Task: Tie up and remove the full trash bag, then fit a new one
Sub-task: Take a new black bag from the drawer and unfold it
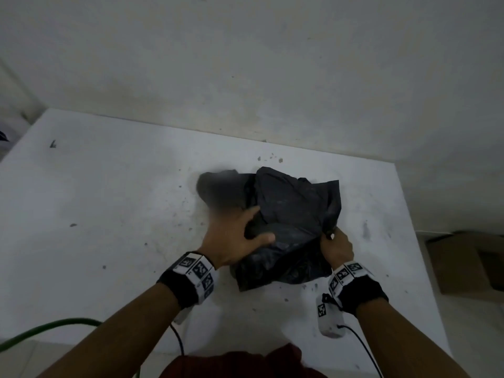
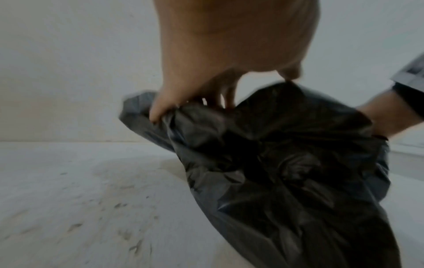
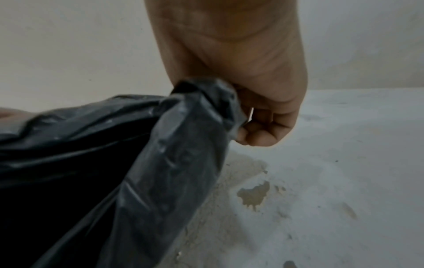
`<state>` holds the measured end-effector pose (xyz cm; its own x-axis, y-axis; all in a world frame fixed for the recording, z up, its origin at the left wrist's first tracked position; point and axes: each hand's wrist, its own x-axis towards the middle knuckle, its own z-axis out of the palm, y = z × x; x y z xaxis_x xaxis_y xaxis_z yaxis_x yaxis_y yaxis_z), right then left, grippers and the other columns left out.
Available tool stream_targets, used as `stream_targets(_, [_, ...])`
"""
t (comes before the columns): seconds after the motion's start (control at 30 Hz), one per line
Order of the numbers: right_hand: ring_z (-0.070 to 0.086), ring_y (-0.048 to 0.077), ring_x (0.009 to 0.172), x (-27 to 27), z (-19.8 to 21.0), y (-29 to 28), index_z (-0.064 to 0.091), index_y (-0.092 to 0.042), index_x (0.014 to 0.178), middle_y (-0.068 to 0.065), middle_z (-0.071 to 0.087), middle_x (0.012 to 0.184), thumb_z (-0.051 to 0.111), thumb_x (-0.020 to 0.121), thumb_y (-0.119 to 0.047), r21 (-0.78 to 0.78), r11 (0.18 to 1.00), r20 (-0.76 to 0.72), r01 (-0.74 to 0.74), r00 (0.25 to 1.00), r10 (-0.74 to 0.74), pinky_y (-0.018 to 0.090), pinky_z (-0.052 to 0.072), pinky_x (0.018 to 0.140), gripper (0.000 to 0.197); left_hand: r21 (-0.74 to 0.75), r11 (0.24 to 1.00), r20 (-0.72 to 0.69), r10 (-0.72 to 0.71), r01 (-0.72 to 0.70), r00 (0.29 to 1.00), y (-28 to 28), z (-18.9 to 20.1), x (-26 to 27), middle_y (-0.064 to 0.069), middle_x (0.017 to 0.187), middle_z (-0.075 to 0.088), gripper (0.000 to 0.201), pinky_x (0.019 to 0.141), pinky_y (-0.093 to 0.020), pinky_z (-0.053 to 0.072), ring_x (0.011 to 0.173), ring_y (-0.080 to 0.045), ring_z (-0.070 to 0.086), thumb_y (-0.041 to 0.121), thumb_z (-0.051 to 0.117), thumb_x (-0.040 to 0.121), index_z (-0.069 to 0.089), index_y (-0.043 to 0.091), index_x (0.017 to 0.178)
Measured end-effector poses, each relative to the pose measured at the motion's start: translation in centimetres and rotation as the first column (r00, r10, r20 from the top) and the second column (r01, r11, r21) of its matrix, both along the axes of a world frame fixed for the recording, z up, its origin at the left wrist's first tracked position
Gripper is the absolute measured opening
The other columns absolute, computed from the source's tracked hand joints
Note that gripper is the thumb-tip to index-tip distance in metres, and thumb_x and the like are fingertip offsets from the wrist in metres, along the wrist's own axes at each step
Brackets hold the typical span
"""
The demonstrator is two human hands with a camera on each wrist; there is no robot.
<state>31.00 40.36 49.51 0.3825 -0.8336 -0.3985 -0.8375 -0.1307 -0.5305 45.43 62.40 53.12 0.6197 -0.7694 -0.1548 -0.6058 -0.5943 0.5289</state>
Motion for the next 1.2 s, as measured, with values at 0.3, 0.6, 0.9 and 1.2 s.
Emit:
stream_targets(0.3, [0.057,0.035,0.112,-1.7,0.4,-0.3,0.059,-0.008,0.125,0.015,0.062,0.123,0.057,0.095,-0.029,0.060,0.996,0.020,0.068,0.997,-0.069,0.030,0.042,0.086,0.037,-0.028,0.990,0.095,0.143,-0.141,0.985,1.3,-4.0,-0.1,0.006,0.094,0.066,0.064,0.105,-0.059,0.026,0.102,-0.021,0.060,0.074,0.031,0.080,0.073,0.025,0.085])
stream_targets(0.6, [0.040,0.039,0.127,-0.5,0.8,0.4,0.017,-0.021,0.151,0.018,0.030,0.147,0.070,0.083,-0.038,-0.099,0.995,-0.088,-0.012,0.996,0.003,0.048,0.038,0.102,0.088,-0.129,0.862,0.021,0.497,-0.491,0.868,5.4,-3.2,2.6,-0.012,0.152,0.028,0.068,0.113,-0.064,0.010,0.137,-0.033,0.030,0.012,0.051,0.082,0.029,0.016,0.147])
stream_targets(0.9, [0.004,0.031,0.149,1.6,-0.9,5.3,0.008,-0.043,0.152,-0.005,-0.004,0.163,0.038,0.097,-0.056,0.003,0.644,-0.209,-0.765,0.630,0.748,0.049,0.022,0.117,0.064,0.060,0.961,-0.051,0.272,-0.269,0.961,1.5,-2.4,2.7,-0.008,0.124,0.062,0.094,0.090,-0.044,0.050,0.108,-0.030,0.061,0.078,0.047,0.077,0.021,0.024,0.150])
stream_targets(1.2, [0.001,0.039,0.147,-2.1,-1.2,1.3,-0.001,-0.044,0.152,-0.004,-0.009,0.163,0.034,0.092,-0.065,0.221,0.808,-0.511,-0.546,0.641,0.573,0.056,0.021,0.115,0.072,0.119,0.682,-0.142,0.731,-0.722,0.667,5.5,-5.4,2.6,-0.023,0.112,0.059,0.039,0.081,-0.040,0.045,0.100,-0.038,0.058,0.033,0.056,0.092,0.045,0.004,0.115])
